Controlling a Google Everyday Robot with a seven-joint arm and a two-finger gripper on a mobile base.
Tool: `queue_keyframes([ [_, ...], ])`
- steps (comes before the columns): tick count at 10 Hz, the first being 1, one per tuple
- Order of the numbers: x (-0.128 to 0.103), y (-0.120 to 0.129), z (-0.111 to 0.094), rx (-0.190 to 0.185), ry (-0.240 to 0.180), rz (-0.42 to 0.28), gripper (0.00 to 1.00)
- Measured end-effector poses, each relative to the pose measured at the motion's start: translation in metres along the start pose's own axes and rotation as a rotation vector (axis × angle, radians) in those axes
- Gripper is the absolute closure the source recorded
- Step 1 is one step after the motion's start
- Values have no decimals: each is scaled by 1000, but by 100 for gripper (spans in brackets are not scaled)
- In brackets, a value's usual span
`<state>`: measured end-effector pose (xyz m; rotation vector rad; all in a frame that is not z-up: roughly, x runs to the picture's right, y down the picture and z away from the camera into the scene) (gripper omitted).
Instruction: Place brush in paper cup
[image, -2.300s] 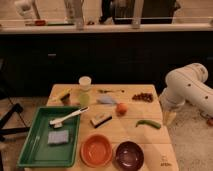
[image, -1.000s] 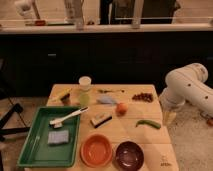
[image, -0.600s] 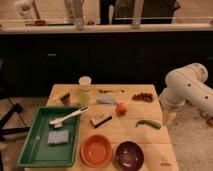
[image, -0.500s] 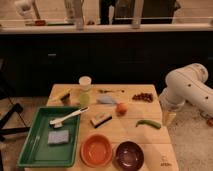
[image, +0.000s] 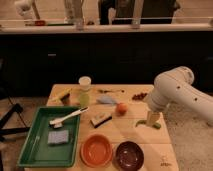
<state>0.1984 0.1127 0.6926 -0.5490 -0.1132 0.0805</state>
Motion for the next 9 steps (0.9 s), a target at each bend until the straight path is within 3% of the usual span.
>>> queue_keyframes([
  [9, -3, 0, 1, 1, -5, -3, 20],
])
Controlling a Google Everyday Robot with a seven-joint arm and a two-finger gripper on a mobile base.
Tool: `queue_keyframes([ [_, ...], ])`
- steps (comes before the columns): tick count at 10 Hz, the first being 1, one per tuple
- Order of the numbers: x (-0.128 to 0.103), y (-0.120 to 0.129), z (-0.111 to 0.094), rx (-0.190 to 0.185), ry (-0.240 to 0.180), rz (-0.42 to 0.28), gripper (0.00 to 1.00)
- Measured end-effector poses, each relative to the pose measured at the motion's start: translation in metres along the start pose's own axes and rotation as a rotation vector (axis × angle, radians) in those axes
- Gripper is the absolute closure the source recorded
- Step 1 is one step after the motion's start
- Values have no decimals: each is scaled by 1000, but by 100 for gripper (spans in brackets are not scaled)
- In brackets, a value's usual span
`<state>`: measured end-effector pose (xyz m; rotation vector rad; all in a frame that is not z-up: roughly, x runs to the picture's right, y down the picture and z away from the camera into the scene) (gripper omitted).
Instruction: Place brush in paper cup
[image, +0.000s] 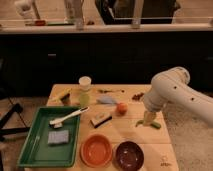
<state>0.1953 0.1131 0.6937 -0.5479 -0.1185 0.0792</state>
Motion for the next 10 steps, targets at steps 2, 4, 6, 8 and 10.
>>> queue_keyframes([
  [2, -6, 1, 6, 18, -33, 16, 20],
  [4, -31, -1, 12, 30, -89, 9, 20],
  [6, -64, -5, 18, 33, -152, -12, 20],
  [8, -102, -9, 25, 28, -206, -55, 20],
  [10, -135, -13, 31, 24, -252, -99, 20],
])
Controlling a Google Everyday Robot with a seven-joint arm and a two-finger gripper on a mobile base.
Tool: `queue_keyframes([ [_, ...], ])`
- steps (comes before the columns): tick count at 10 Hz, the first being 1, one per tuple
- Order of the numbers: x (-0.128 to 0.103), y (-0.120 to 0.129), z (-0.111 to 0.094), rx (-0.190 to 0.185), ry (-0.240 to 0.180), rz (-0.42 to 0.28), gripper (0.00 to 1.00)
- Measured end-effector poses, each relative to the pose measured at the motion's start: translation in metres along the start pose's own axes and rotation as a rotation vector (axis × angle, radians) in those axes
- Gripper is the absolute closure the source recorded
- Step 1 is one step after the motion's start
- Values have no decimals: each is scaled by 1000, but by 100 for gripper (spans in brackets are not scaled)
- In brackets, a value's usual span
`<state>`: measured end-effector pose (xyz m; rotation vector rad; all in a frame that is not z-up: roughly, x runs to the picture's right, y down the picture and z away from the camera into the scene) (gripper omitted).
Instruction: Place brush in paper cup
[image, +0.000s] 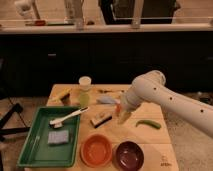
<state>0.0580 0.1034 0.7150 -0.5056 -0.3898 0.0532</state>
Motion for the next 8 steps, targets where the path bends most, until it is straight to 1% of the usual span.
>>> queue_keyframes([
  [2, -22, -5, 13, -9, -41, -36, 20],
  [3, -28, -6, 19, -16, -55, -47, 20],
  [4, -33, -6, 24, -22, -58, -57, 20],
  [5, -45, -5, 36, -34, -61, -75, 20],
  [6, -51, -4, 41, -40, -63, -82, 20],
  [8, -46, -5, 39, -37, -59, -75, 20],
])
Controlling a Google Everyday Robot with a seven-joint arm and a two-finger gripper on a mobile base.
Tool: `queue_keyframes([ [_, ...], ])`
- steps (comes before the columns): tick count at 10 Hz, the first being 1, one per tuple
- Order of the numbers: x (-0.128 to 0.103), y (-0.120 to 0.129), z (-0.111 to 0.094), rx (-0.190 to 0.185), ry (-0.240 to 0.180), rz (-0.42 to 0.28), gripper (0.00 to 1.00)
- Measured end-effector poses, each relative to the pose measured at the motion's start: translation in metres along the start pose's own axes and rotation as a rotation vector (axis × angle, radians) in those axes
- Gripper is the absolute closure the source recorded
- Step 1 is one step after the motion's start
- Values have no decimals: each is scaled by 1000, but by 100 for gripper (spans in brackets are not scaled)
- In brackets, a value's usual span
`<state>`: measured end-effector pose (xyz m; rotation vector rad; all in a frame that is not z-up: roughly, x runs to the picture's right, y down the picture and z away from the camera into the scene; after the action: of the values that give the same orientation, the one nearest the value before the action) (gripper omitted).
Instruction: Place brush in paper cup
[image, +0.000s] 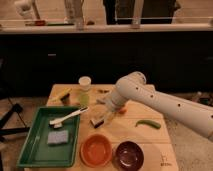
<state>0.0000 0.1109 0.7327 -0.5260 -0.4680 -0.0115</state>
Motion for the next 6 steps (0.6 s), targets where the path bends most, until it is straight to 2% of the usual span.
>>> queue_keyframes([
  [4, -1, 0, 1, -1, -3, -1, 20],
  [6, -1, 1, 3, 7, -18, -6, 20],
])
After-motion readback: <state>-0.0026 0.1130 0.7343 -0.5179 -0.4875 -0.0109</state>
